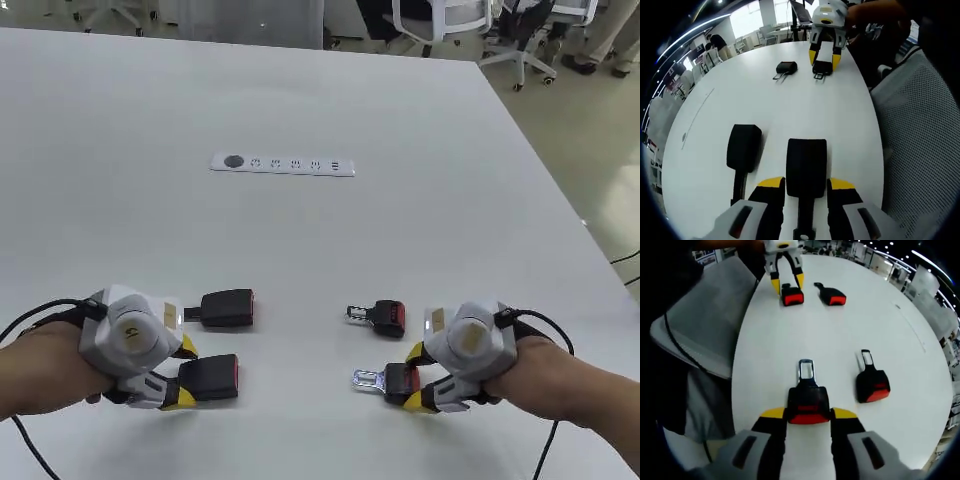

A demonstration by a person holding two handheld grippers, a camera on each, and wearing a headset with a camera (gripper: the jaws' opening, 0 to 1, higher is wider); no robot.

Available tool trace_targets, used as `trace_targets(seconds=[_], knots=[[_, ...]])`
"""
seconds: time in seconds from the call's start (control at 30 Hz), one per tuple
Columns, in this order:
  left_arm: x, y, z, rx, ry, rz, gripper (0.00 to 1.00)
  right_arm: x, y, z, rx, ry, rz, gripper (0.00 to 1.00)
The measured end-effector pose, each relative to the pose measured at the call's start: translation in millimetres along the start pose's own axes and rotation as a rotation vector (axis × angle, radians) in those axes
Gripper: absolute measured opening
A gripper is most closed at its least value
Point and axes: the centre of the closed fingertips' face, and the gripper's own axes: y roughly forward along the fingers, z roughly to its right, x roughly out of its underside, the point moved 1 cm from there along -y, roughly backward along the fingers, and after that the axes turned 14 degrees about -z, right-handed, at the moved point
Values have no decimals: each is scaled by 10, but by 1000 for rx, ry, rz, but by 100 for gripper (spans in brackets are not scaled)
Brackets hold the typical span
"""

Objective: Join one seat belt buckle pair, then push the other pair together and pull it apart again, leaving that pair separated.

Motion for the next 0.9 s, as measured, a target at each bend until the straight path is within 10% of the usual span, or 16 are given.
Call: trace_targets(seconds=[0.9], knots=[[20, 108, 27, 20, 119, -59, 32, -38, 62, 34, -29, -62, -27, 34]])
